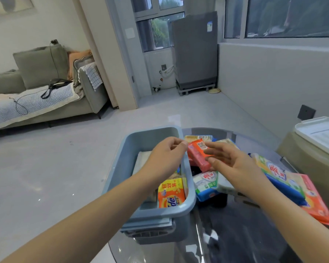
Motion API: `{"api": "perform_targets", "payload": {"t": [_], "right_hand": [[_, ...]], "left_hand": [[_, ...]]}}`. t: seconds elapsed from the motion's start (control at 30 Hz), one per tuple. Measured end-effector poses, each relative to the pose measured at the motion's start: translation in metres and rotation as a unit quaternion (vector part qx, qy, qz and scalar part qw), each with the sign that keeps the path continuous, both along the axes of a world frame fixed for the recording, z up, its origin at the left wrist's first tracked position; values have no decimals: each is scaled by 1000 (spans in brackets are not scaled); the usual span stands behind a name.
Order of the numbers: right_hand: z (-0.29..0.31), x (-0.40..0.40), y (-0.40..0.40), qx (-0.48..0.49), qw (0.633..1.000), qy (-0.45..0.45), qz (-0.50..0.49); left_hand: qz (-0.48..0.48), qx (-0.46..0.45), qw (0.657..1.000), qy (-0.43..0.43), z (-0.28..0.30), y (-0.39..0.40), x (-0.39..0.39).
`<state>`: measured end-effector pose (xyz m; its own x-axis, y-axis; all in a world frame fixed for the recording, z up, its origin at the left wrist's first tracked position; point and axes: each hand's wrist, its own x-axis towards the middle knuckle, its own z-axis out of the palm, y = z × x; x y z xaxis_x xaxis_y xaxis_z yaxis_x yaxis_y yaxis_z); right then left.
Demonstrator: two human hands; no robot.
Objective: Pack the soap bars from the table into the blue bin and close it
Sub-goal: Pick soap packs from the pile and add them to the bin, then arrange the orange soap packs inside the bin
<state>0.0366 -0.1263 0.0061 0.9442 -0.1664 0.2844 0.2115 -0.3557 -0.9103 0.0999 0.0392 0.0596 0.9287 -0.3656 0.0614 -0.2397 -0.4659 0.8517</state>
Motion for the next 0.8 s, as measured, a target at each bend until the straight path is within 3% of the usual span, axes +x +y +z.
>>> {"api": "perform_targets", "payload": {"t": [0.17,0.4,0.5,0.67,0.8], "right_hand": [[-5,10,-44,-46,995,15,-83],[-5,40,-86,-125,982,83,-117],[-5,50,-99,-148,974,117,-123],[-9,59,-121,-199,938,276,-73],[-13,70,-124,-181,930,317,-33]], "left_hand": [[-56,30,998,-23,4,-51,10],[-92,173,980,-19,-8,-116,52],[-110,263,958,-25,-17,-133,71],[-133,374,918,6,-28,-146,101],[-130,445,886,29,-32,-147,123]]}}
